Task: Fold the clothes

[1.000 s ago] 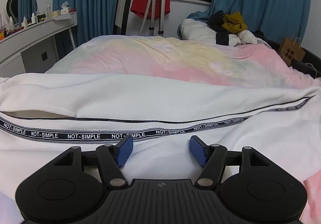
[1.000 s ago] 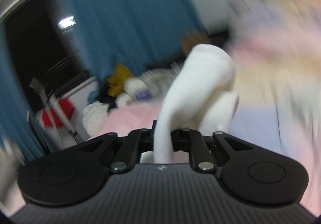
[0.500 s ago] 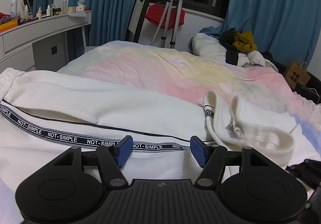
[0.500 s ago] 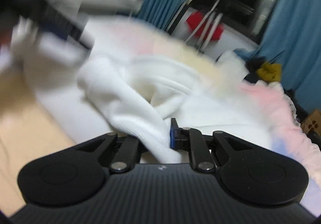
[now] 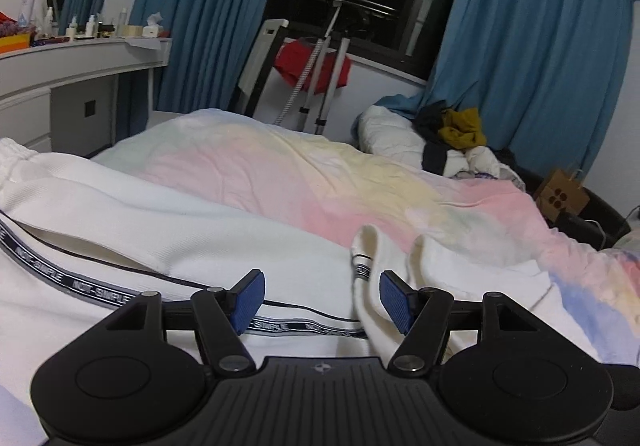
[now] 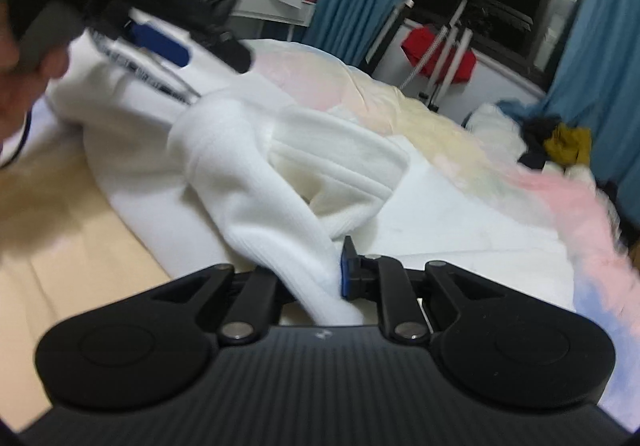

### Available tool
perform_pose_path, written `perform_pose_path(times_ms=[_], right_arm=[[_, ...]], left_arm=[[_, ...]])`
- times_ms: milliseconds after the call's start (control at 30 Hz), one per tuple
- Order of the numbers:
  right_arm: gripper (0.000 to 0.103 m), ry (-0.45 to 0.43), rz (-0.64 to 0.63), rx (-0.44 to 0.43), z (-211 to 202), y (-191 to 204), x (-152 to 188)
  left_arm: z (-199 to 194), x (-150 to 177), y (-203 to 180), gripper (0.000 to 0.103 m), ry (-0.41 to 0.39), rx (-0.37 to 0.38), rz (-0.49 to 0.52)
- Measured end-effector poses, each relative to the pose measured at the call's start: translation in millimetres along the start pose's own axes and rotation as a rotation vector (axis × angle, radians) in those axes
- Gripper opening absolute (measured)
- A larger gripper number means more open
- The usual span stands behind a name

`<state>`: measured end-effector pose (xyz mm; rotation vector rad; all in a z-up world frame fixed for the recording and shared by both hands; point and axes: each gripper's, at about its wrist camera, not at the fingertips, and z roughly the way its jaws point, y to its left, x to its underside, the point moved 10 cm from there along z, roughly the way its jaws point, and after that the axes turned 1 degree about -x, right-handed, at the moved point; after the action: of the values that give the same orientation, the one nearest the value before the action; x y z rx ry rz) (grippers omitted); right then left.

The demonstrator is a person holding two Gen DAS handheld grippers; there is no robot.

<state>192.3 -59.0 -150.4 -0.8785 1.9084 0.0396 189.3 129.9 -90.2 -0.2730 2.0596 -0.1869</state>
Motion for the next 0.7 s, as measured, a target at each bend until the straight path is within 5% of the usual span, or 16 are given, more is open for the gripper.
perform_pose_path(times_ms=[133,200,333,567,700], right_arm=[[0.021,-0.044,0.013,0.004,-16.9,-5.4,-15.0],[0.04,-0.056,0.023,-0.024,-28.6,-5.7,-21.8],[0.061,-0.094,0.096,-0.154,-56.0,1.7,-31.2],[0.061,-0.115,0.384,-0.157,-52.9,-40.3,-29.4],[0.06,-0.027,0.321,-0.2,-25.7,-25.9,-17.4]], left_arm=[[-1.2,2.7,-5.6,0.066,-0.005,0.04,-0.007],[-1.9,4.0,-8.5,0.066,-0.007,0.06,-0.01],[-4.0,3.6,-7.2,0.066,-0.016,0.053,-0.017],[-0.1,5.3,-2.5,0.066,0.0,0.057,-0.052],[0.7,1.7,-11.7,0.066,0.03,0.154,-0.102]])
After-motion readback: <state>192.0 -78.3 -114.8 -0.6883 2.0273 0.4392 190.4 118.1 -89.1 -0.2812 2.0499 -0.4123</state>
